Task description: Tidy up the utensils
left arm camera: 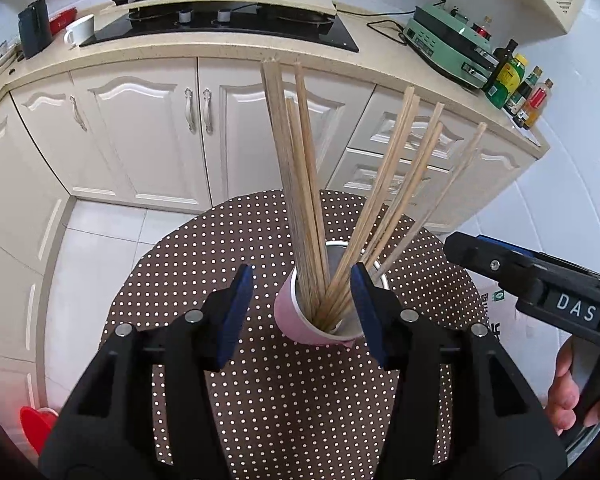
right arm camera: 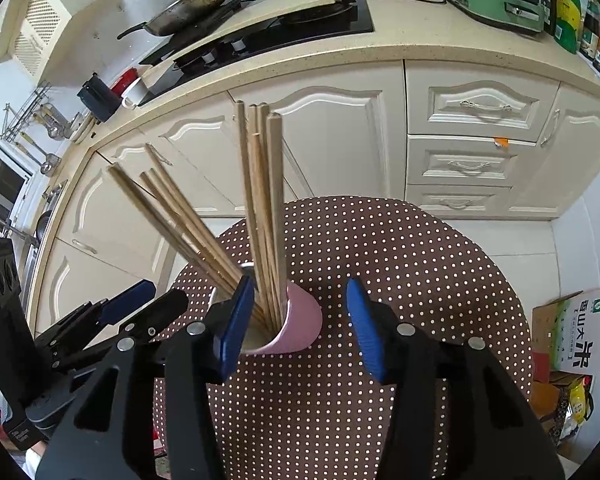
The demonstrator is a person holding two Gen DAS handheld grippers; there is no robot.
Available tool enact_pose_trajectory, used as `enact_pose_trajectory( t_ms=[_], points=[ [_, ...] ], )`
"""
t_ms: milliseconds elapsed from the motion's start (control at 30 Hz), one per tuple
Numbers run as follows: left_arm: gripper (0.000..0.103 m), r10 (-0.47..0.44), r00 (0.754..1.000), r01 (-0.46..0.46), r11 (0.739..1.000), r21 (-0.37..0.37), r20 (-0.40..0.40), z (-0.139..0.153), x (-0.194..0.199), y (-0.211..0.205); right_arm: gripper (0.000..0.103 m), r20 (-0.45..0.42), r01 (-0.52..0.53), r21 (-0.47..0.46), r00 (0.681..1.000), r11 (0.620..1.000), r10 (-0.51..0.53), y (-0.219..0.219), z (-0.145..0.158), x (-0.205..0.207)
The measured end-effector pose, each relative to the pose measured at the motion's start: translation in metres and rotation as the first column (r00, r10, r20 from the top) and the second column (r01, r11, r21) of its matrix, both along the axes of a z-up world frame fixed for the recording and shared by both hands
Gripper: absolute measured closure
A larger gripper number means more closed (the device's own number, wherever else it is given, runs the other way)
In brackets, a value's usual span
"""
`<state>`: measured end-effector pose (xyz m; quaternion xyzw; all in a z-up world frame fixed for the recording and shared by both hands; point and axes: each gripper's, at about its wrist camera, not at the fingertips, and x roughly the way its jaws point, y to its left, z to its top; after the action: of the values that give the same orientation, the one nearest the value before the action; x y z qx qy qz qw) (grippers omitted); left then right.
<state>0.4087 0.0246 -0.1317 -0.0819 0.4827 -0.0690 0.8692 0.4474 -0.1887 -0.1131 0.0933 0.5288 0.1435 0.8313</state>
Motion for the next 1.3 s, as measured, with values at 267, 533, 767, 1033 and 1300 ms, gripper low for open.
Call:
enact_pose_trajectory(
  t_ms=[267,533,767,1033,1300],
  points=[
    [0.052,0.0,0.999,-0.001,1.0,0.019,0.044,0.019,-0.03,-0.002,0.047,0.04,-0.02,-0.01,0.999,1.0,0.02,0.0,0.016,-0.04],
    [0.052,-0.004,0.997,0.001,0.999,0.044,0.078,0.033,-0.07,-0.006,0.039,0.067,-0.029,-0.02,0.997,0.999,0.03,0.001,0.028,-0.079],
    [0.049,-0.004,0.994,-0.002,0.998,0.058,0.107,0.046,-0.107,-0.01,0.028,0.101,-0.027,-0.031,0.994,0.999,0.03,0.0,0.041,-0.117],
    [0.045,0.012,0.991,-0.021,0.998,0.065,0.136,0.059,-0.15,-0.01,0.023,0.128,-0.011,-0.014,0.992,1.0,0.013,-0.006,0.055,-0.15],
    [0.041,0.044,0.977,-0.067,0.992,0.105,0.208,0.084,-0.197,-0.021,0.015,0.182,-0.032,-0.027,0.983,0.999,0.036,-0.013,0.078,-0.187]
  ],
)
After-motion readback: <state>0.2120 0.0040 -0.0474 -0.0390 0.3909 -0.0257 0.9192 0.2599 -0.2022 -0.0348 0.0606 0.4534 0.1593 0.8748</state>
